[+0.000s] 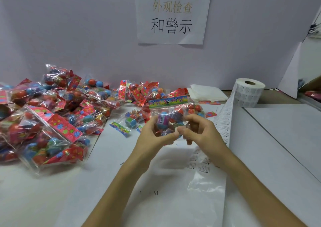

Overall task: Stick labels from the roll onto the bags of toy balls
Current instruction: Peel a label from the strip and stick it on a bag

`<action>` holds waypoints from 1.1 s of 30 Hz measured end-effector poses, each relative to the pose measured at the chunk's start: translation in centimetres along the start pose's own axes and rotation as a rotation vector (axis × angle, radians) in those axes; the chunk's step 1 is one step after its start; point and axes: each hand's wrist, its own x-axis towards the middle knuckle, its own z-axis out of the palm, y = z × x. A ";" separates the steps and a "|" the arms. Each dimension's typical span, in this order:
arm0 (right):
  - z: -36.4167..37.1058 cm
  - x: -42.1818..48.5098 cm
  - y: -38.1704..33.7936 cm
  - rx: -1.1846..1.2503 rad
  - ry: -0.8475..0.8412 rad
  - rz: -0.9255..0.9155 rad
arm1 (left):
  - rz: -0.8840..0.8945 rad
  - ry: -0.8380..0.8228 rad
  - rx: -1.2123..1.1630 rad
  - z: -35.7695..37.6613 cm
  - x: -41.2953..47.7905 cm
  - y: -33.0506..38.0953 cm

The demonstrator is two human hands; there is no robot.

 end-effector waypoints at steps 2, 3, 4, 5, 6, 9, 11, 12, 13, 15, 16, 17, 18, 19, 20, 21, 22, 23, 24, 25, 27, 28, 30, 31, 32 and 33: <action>0.1 0.0 0.0 -0.024 0.000 0.000 | 0.004 0.026 0.049 0.2 0.0 -0.2; 0.2 0.0 0.1 -0.030 -0.002 0.002 | -0.002 0.040 0.061 0.2 0.1 -0.2; 0.3 0.0 0.1 -0.032 -0.006 0.003 | -0.011 0.048 0.064 0.2 0.1 -0.2; 0.3 0.0 0.1 -0.029 -0.012 0.002 | -0.022 0.051 0.061 0.1 0.2 -0.2; 0.3 0.0 0.1 -0.015 -0.019 0.002 | -0.033 0.050 0.048 0.0 0.2 -0.2; 0.2 0.1 0.1 0.069 -0.045 0.018 | -0.063 0.037 -0.023 -0.3 0.2 0.1; 0.2 0.1 0.1 0.086 -0.059 0.031 | -0.081 0.026 -0.062 -0.3 0.2 0.1; 0.2 0.1 0.1 0.096 -0.064 0.038 | -0.092 0.020 -0.080 -0.3 0.2 0.0; 0.2 0.2 0.1 0.106 -0.063 0.047 | -0.100 0.014 -0.098 -0.2 0.2 0.1; 0.2 0.2 0.1 0.113 -0.043 0.061 | -0.115 0.011 -0.126 -0.1 0.2 0.3; 0.2 0.2 0.1 0.087 -0.026 0.054 | -0.125 0.015 -0.132 -0.1 0.1 0.4; 0.2 0.2 0.3 0.030 -0.004 0.035 | -0.137 0.023 -0.129 -0.1 0.1 0.5; 0.1 0.2 0.3 -0.031 0.018 0.022 | -0.146 0.040 -0.111 -0.1 0.1 0.6; 0.0 0.3 0.4 -0.064 0.037 0.020 | -0.143 0.062 -0.072 -0.1 0.1 0.6; 0.0 0.2 0.3 -0.050 0.047 0.026 | -0.128 0.083 -0.017 -0.1 0.1 0.5; -0.1 0.3 0.3 -0.008 0.053 0.035 | -0.111 0.088 0.036 -0.1 0.1 0.4; -0.2 0.3 0.2 0.027 0.058 0.039 | -0.091 0.076 0.070 0.0 0.1 0.3; -0.2 0.4 0.2 0.045 0.064 0.033 | -0.076 0.052 0.085 0.1 0.0 0.3; -0.3 0.4 0.1 0.051 0.071 0.029 | -0.066 0.025 0.094 0.3 -0.2 0.3; -0.3 0.5 0.2 0.058 0.078 0.022 | -0.060 0.004 0.103 0.4 -0.3 0.3; -0.3 0.5 0.5 0.055 0.089 0.003 | -0.050 -0.012 0.119 0.7 -0.5 0.4; -0.4 0.4 0.6 0.046 0.091 0.001 | -0.055 -0.013 0.123 0.8 -0.6 0.5; -0.5 0.2 0.4 0.020 0.095 -0.012 | -0.075 -0.017 0.122 1.0 -0.7 0.6; -0.5 0.2 0.4 0.004 0.101 -0.026 | -0.079 -0.020 0.117 1.0 -0.7 0.7; -0.5 0.2 0.4 -0.006 0.111 -0.033 | -0.082 -0.021 0.110 1.0 -0.8 0.8; -0.6 0.3 0.5 -0.014 0.121 -0.041 | -0.084 -0.019 0.103 1.0 -0.8 0.9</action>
